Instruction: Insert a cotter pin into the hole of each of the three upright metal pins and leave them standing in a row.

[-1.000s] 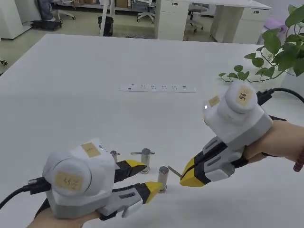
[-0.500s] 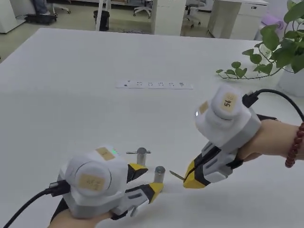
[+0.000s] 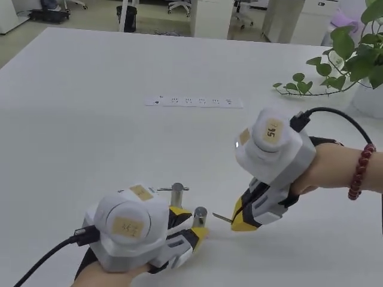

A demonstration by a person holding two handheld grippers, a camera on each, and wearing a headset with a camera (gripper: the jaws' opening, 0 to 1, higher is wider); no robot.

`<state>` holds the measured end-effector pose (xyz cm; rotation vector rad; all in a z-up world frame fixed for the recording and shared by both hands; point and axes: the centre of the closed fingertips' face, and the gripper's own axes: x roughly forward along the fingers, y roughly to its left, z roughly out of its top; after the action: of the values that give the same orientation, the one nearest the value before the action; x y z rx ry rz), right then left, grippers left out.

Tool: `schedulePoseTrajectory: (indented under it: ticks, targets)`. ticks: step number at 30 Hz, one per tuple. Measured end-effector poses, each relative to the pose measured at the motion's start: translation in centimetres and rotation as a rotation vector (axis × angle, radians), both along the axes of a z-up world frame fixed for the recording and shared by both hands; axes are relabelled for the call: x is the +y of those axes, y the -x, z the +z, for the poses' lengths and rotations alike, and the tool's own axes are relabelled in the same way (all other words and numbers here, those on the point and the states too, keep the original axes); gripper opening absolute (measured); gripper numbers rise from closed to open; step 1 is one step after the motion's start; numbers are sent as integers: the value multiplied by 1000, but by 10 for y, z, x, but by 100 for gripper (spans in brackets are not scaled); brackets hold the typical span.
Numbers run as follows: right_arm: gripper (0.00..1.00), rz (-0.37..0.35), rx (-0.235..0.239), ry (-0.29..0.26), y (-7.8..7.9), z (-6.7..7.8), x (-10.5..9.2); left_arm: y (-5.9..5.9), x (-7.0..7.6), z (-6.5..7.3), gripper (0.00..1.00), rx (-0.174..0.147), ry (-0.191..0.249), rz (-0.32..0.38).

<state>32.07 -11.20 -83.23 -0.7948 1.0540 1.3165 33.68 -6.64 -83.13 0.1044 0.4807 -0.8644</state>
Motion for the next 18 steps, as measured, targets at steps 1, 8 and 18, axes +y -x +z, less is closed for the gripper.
schedulePoseTrajectory:
  ticks: [1,8,18]
  targets:
    - [3,11,-1,8,-1,-1,1,-1,0,0,18,1,3,4]
    - [3,62,-13,47,-5,-5,2,-2,-3,-2,14,10,18,5]
    - [3,144,-40,79,-11,-5,6,-4,-5,-4,12,25,32,0]
